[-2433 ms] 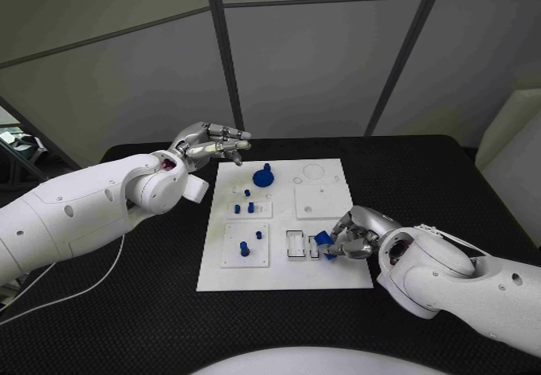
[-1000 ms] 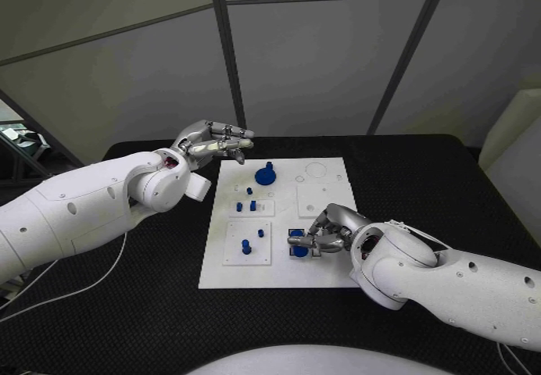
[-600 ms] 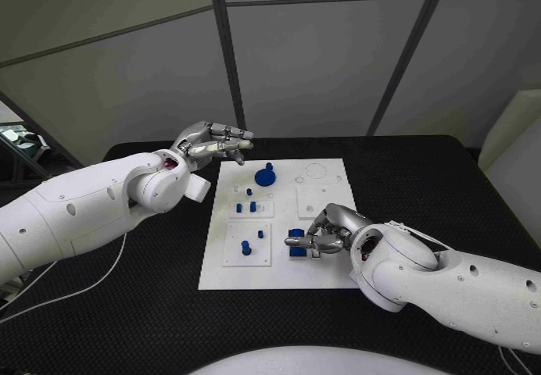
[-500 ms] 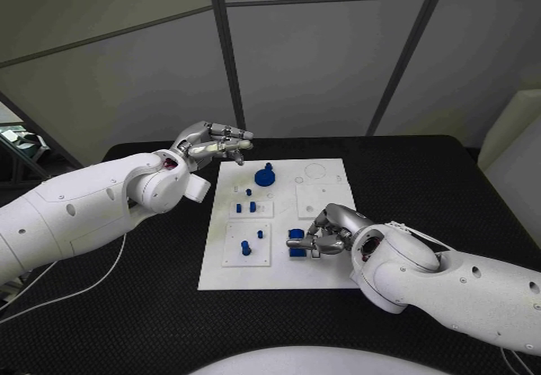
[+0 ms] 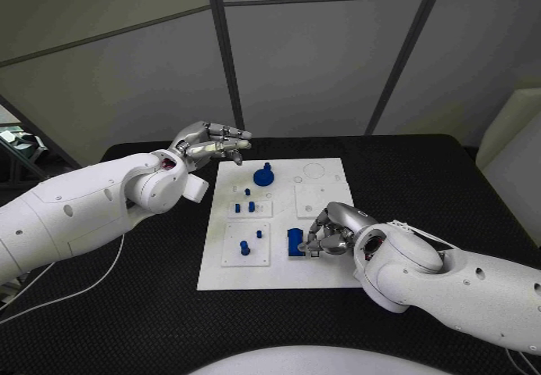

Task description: Assemble the parts on the task board

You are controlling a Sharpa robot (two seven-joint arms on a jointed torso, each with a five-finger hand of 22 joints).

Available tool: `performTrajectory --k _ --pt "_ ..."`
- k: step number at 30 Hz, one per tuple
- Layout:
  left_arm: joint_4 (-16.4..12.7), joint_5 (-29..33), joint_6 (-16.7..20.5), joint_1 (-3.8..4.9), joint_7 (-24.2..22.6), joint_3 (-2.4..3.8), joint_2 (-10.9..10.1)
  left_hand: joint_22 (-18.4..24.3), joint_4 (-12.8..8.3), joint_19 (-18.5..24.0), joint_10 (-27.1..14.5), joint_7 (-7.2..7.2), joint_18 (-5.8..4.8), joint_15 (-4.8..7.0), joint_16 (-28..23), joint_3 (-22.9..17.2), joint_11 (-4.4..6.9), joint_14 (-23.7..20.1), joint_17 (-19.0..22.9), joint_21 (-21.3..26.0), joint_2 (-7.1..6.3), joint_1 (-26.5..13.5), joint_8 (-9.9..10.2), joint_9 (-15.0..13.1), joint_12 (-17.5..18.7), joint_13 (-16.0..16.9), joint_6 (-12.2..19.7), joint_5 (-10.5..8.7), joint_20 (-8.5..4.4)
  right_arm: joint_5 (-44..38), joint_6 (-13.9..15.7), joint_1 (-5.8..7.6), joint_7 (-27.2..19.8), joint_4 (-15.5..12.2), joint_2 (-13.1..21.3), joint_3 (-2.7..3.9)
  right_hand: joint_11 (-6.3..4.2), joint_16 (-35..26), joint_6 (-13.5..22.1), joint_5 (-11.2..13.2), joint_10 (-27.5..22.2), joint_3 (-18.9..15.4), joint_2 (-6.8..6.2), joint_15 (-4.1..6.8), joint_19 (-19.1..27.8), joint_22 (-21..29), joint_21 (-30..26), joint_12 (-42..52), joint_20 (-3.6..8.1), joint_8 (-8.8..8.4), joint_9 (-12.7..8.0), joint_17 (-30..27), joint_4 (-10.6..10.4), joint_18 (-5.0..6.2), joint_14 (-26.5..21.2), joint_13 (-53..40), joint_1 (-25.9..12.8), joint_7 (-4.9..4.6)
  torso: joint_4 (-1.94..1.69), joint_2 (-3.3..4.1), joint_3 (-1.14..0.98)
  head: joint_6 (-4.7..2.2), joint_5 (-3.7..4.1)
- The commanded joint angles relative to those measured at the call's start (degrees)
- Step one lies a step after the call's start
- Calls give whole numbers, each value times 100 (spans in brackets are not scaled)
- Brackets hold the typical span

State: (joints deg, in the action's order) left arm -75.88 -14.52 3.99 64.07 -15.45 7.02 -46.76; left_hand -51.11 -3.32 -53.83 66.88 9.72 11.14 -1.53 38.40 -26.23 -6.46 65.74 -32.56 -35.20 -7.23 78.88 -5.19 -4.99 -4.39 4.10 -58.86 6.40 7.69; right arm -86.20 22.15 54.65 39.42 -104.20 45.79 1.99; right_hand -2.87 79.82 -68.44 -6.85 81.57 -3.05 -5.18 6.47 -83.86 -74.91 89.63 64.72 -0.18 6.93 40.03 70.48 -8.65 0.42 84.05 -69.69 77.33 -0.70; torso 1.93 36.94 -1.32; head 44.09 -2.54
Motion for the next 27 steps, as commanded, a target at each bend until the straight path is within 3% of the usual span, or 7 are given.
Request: performTrajectory --k 1,14,22,27 --pt "-6 27 -54 7 -16 4 -2 5 12 -9 -55 23 -71 -46 -6 33 0 9 5 20 24 -28 22 -4 10 6 30 -17 29 -237 -113 7 -8 58 -35 0 -45 27 -69 -58 16 26 112 34 -614 -1509 37 -19 48 -47 4 16 150 -42 241 13 215 7 -10 2 2 6 -7" --pt "-10 27 -49 7 -14 4 -16 5 12 -9 -55 23 -71 -46 -6 33 0 9 5 20 24 -28 22 -4 10 6 30 -17 29 -313 173 6 -95 20 -1 -2 -43 29 -135 -58 32 -131 181 31 -614 -1509 37 -37 47 -82 16 24 139 -42 241 15 19 5 4 2 0 1 1" --pt "-9 27 -57 7 -4 4 -36 5 12 -9 -55 23 -71 -46 -6 33 0 9 5 20 24 -28 22 -4 10 6 30 -17 29 -73 367 7 -306 -281 409 0 12 -53 15 -69 -24 -367 151 -6 -614 -1509 37 -189 20 -216 12 -107 75 -42 208 112 -254 -66 7 -3 -1 -19 4" --pt "-10 27 -58 6 -7 4 -40 5 12 -9 -55 23 -71 -46 -6 33 0 9 5 20 24 -28 22 -4 10 6 30 -17 29 45 374 9 -350 -345 745 81 61 -62 202 -104 -39 -425 215 -44 -614 -1509 37 -230 -12 -337 -49 -111 87 -42 209 132 -270 -129 7 -4 0 -47 71"
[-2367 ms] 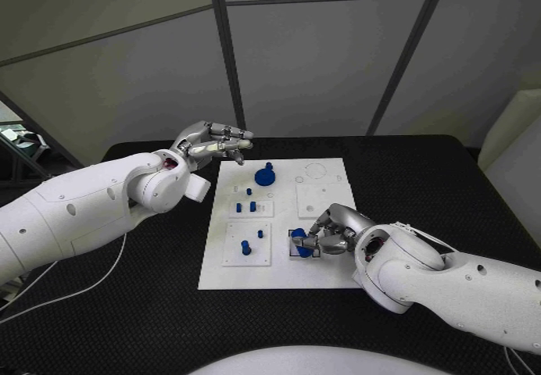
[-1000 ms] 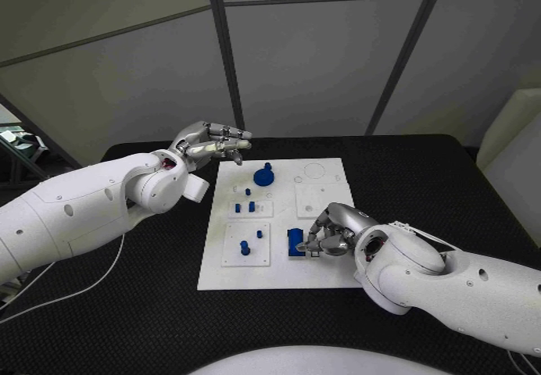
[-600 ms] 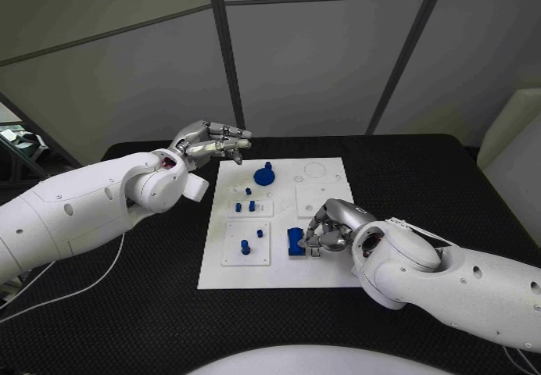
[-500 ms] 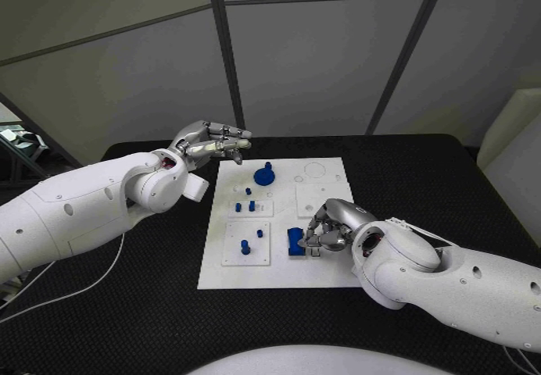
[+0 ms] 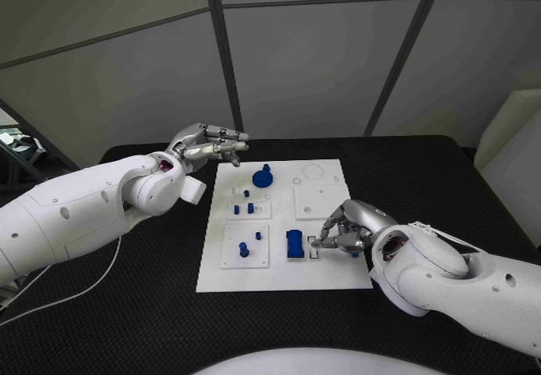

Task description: Assemble the parts on the task board

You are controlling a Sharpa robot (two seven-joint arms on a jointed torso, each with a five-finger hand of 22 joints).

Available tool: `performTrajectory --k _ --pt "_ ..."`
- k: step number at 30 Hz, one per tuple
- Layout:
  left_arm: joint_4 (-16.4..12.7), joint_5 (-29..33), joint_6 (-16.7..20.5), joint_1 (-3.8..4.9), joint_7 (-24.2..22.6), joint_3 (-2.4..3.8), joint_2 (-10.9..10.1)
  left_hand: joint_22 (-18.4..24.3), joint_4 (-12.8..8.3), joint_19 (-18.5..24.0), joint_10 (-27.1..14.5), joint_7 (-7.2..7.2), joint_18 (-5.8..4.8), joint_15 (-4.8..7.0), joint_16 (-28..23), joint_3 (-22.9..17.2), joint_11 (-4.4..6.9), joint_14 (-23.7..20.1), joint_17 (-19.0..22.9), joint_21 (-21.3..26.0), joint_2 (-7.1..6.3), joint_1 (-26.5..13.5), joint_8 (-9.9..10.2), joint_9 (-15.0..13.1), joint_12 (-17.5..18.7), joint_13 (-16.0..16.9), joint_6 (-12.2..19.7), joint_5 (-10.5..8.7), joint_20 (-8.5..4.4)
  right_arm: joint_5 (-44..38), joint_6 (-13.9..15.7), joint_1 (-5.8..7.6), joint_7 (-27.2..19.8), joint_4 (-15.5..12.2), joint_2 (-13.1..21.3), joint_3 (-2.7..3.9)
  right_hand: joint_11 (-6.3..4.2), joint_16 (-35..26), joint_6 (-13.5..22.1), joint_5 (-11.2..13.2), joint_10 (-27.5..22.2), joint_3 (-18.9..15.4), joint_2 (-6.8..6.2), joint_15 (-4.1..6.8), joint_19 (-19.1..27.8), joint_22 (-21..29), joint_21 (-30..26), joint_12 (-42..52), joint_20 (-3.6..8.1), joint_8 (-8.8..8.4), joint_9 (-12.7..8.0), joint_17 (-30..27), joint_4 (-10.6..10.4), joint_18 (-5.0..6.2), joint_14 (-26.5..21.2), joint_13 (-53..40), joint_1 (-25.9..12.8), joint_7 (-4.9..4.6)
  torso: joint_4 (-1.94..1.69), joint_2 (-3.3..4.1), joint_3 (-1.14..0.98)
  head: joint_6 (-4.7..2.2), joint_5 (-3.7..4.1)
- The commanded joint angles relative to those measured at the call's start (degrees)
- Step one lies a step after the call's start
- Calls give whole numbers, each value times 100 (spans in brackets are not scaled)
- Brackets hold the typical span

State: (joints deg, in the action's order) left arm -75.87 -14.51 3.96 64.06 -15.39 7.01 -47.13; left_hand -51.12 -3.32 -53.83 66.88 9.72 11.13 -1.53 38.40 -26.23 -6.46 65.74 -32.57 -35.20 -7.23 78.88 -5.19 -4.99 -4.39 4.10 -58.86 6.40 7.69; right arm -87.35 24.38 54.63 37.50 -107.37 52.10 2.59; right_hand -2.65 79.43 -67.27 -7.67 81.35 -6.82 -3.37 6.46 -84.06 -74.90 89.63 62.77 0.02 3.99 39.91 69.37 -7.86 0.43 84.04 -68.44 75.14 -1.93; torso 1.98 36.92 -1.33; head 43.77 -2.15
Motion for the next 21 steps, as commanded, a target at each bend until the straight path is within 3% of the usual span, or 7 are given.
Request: performTrajectory --k 1,6,10,16,17,21 --pt "-13 27 -52 7 -15 4 -4 6 12 -9 -55 23 -70 -46 -6 33 0 9 6 20 24 -28 23 -4 10 7 30 -17 29 176 119 11 -160 -30 197 33 50 -21 134 -29 -17 -58 47 -52 -594 -1510 37 -37 -39 -54 -65 7 12 -43 211 5 -49 -21 2 1 0 -22 46" --pt "-36 27 -39 6 -25 4 -21 6 12 -9 -55 23 -70 -46 -6 33 0 9 6 20 24 -28 23 -4 10 7 30 -17 29 120 -50 13 -168 -27 618 64 112 19 385 -36 3 -136 115 -104 -594 -1510 37 -22 -86 -61 -295 85 -3 -43 229 -15 -93 -98 7 2 9 -48 170" --pt "-63 27 -34 4 -29 4 -34 6 12 -9 -55 23 -70 -46 -6 33 0 9 6 20 24 -28 23 -4 10 7 30 -17 29 -86 -132 13 -153 -57 841 70 122 58 374 -35 24 -180 144 -114 -594 -1510 37 10 -102 -50 -393 158 -27 -43 244 -42 -131 -103 16 9 -1 -48 224" --pt "-81 27 -38 -2 -33 3 -31 6 12 -9 -55 23 -70 -46 -6 33 0 9 6 20 24 -28 23 -4 10 7 30 -17 29 -287 -238 10 -93 -47 914 72 116 84 313 -38 43 -218 172 -116 -594 -1510 37 36 -109 -38 -468 204 -54 -43 254 -66 -163 -94 19 6 -5 -31 258" --pt "-84 27 -40 -3 -34 3 -29 6 12 -9 -55 23 -70 -46 -6 33 0 9 6 20 24 -28 23 -4 10 7 30 -17 29 -317 -265 9 -73 -32 909 71 115 87 301 -40 45 -224 179 -115 -594 -1510 37 35 -110 -37 -482 209 -60 -43 255 -65 -169 -92 2 7 -1 -27 272" --pt "-88 27 -45 -7 -35 3 -27 6 12 -9 -55 23 -70 -46 -6 33 0 9 6 20 24 -28 23 -4 10 7 30 -17 29 -403 -392 6 4 49 867 70 111 93 266 -51 48 -239 194 -113 -594 -1510 37 38 -110 -31 -512 220 -72 -43 256 -70 -178 -86 -6 3 -2 -18 281"
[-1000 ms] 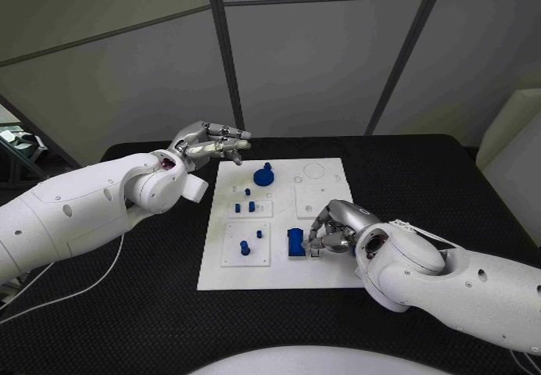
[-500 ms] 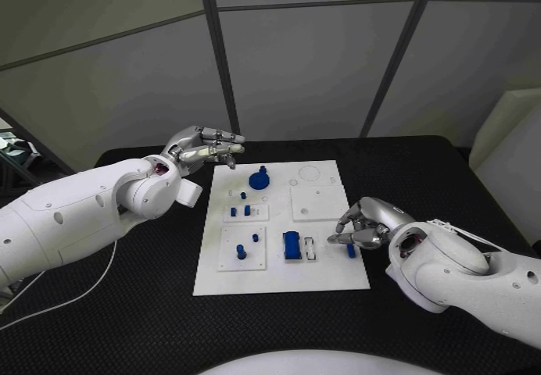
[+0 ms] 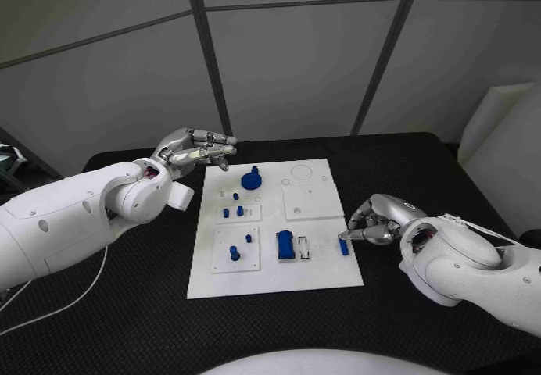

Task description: Assemble the parts on the task board

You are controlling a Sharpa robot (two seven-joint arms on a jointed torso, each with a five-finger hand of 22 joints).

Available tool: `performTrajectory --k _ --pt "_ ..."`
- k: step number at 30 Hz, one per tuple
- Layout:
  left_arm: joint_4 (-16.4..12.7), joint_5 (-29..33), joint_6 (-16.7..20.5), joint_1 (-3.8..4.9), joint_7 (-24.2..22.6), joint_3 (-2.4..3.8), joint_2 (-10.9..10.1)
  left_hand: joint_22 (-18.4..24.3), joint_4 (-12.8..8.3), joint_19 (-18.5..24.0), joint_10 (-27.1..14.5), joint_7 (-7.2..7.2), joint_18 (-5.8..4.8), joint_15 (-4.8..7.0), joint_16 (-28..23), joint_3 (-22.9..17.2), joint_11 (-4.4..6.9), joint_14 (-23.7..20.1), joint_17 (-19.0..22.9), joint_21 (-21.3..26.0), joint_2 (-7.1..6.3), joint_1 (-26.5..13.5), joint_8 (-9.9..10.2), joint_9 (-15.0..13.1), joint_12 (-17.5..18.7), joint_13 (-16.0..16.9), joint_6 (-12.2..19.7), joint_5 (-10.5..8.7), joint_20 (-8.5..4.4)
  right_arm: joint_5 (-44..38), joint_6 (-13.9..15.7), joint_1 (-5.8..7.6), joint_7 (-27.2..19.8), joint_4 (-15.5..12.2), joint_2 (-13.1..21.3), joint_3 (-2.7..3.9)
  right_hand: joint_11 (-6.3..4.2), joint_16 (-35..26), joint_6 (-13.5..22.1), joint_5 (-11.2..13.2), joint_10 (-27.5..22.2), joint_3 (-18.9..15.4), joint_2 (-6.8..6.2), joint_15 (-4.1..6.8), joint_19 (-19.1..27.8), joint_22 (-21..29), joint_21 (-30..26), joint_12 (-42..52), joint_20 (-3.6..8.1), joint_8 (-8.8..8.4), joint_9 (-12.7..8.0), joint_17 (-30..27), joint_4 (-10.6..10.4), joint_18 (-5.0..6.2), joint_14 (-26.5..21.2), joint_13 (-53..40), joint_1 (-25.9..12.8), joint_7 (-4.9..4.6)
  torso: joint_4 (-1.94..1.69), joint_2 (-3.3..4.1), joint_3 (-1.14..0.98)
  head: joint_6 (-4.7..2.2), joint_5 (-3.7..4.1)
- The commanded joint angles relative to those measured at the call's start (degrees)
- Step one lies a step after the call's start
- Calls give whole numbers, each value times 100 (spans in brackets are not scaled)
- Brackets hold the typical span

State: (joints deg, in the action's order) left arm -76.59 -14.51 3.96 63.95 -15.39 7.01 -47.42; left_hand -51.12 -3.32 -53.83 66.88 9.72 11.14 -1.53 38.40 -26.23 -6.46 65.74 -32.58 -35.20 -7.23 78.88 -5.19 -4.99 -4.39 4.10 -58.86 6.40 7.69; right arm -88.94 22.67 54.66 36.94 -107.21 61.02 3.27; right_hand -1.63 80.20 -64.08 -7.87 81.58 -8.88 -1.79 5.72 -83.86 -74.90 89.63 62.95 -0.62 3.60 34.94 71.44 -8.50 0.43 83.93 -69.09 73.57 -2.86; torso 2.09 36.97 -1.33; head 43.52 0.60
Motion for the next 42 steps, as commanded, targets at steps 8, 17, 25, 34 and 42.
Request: performTrajectory --k 8,17,25,34,42 --pt "-10 27 -52 0 -33 4 -9 14 13 -13 -59 24 -71 -47 -14 37 -1 10 10 32 29 -30 25 -5 9 7 30 -16 29 -290 -402 -4 106 150 -168 -2 -3 26 -132 -47 34 -62 54 -31 -614 -1510 37 34 -43 19 -64 31 -23 -43 270 -19 -28 24 -23 -1 1 35 -21" --pt "-2 27 -61 -2 -23 4 -16 14 13 -13 -59 24 -71 -47 -14 37 -1 10 10 32 29 -30 25 -5 9 7 30 -16 29 -287 -531 -68 126 225 -263 -5 -13 46 -179 -54 46 -72 73 -25 -614 -1510 37 62 -39 23 -92 68 -28 -43 277 -43 -22 36 -18 -1 3 43 -23" --pt "5 27 -63 -2 -21 4 -18 14 13 -13 -59 24 -71 -47 -14 37 -1 10 10 32 29 -30 25 -5 9 7 30 -16 29 -272 -788 -123 224 242 -293 -7 -30 65 -249 -71 55 -74 116 -13 -614 -1510 37 76 -30 26 -135 102 -17 -43 284 -58 20 56 -16 -4 0 66 -29" --pt "8 27 -69 -4 -18 4 -24 14 13 -13 -59 24 -71 -47 -14 37 -1 10 10 32 29 -30 25 -5 9 7 30 -16 29 -311 -948 -148 327 231 -337 -7 -38 69 -279 -82 54 -76 132 -5 -614 -1510 37 71 -22 20 -167 108 8 -43 283 -58 69 67 -19 1 2 74 -26" --pt "4 27 -70 -5 -14 4 -36 18 14 -15 -61 23 -71 -48 -18 41 -1 11 12 38 29 -34 27 -6 8 8 30 -16 30 -415 -1074 -183 425 190 -387 -8 -97 86 -386 -986 33 58 316 47 -614 -1510 37 40 28 2 -364 149 285 -43 284 -62 567 127 -21 -2 5 78 -28"
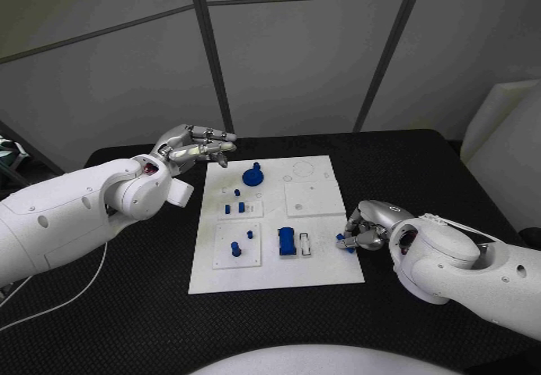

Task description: Assemble the parts on the task board

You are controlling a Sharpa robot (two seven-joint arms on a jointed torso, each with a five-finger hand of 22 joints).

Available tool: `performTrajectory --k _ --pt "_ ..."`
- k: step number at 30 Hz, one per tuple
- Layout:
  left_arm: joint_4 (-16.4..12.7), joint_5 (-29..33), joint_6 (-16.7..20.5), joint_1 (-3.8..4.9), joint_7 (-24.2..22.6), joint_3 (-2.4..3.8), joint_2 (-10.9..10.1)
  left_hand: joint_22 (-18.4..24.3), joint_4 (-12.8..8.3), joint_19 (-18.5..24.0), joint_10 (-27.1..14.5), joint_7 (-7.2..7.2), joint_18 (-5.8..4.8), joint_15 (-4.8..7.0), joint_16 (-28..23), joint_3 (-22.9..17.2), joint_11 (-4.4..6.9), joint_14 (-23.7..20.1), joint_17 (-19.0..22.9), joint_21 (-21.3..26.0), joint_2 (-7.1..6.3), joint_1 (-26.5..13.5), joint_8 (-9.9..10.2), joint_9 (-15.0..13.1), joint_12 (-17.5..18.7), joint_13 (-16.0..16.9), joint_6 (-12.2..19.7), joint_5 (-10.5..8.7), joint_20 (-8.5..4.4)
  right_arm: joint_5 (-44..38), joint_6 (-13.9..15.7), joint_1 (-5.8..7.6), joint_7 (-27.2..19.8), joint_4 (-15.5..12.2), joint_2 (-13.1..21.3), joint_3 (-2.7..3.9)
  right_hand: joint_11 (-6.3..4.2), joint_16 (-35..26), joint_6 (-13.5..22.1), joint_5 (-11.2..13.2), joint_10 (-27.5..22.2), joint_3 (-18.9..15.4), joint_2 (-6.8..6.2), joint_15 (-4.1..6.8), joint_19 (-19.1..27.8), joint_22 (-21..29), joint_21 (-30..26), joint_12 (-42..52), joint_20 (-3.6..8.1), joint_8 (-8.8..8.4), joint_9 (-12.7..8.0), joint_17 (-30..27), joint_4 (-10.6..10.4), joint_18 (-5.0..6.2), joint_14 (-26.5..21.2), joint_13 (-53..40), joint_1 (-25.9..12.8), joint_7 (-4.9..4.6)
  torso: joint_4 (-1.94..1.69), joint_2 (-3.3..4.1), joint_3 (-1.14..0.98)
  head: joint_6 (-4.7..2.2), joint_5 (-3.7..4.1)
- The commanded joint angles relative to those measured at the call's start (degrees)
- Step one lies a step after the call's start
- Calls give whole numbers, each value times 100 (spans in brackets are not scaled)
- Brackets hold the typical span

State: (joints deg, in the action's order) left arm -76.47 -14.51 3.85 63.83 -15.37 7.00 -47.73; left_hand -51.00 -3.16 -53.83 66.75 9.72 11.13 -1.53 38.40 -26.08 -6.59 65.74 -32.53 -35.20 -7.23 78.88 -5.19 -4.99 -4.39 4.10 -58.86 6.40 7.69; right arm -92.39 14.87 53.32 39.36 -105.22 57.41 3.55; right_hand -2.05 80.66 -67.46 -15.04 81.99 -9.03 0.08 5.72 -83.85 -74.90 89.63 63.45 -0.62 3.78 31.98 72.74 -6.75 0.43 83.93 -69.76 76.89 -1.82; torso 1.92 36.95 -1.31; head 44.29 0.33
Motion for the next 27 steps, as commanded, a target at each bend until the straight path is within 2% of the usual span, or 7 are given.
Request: performTrajectory --k 1,5,8,11,15,21,27 --pt "-8 27 -59 7 -15 4 -5 5 -2 -15 -48 24 -71 -48 -17 26 12 11 8 38 29 -34 27 -6 8 8 30 -16 30 -76 -274 -51 191 -11 -32 -36 -62 44 -57 -321 -7 103 168 51 -615 -1510 37 -10 31 -16 -84 27 137 -43 284 2 282 31 -2 0 2 1 -1" --pt "-8 27 -64 5 -15 4 -3 5 -2 -15 -48 24 -71 -48 -17 26 12 11 8 38 29 -34 27 -6 8 8 30 -16 30 25 16 -57 221 -59 -63 -35 -73 59 -83 -462 4 167 296 60 -615 -1510 37 -3 43 -17 -143 57 176 -43 290 -8 343 44 -2 -3 -4 5 -17" --pt "-6 27 -66 3 -13 4 -2 5 -2 -15 -48 24 -71 -48 -17 26 12 11 8 38 29 -34 27 -6 8 8 30 -16 30 310 409 -57 155 -124 -72 -34 -71 60 -79 -621 10 163 338 59 -615 -1510 37 -11 47 -17 -190 61 159 -43 290 -6 292 41 -10 -3 -1 10 -19" --pt "-4 27 -69 2 -13 4 2 5 -2 -15 -48 24 -71 -48 -17 26 12 11 8 38 29 -34 27 -6 8 8 30 -16 30 596 852 -56 21 -198 -91 -32 -80 80 -96 -1048 26 176 337 68 -615 -1510 37 13 55 -9 -240 98 184 -43 298 -31 283 50 -14 -3 3 10 -20" --pt "-4 27 -69 0 -11 4 5 5 -2 -15 -48 24 -71 -48 -17 26 12 11 8 38 29 -34 27 -6 8 8 30 -16 30 916 1209 -53 -111 -290 -138 -30 -76 80 -109 -1111 31 141 304 66 -615 -1510 37 8 55 -8 -265 97 153 -43 297 -30 200 46 -19 3 5 3 -26" --pt "-13 27 -66 -1 -4 4 -1 5 -2 -15 -48 24 -71 -48 -17 26 12 11 8 38 29 -34 27 -6 8 8 30 -16 30 1184 1441 -50 -222 -353 -250 -29 -76 77 -117 -1118 36 128 300 66 -615 -1510 37 11 54 -7 -276 93 134 -43 296 -34 162 46 -12 6 2 4 -59" --pt "-24 27 -62 -1 0 4 -14 5 -2 -15 -48 24 -71 -48 -17 26 12 11 8 38 29 -34 27 -6 8 8 30 -16 30 1369 1409 -49 -240 -311 -374 -28 -75 80 -127 -1120 42 101 284 65 -615 -1510 37 13 53 -8 -295 100 98 -43 297 -37 95 45 -3 7 7 11 -57"
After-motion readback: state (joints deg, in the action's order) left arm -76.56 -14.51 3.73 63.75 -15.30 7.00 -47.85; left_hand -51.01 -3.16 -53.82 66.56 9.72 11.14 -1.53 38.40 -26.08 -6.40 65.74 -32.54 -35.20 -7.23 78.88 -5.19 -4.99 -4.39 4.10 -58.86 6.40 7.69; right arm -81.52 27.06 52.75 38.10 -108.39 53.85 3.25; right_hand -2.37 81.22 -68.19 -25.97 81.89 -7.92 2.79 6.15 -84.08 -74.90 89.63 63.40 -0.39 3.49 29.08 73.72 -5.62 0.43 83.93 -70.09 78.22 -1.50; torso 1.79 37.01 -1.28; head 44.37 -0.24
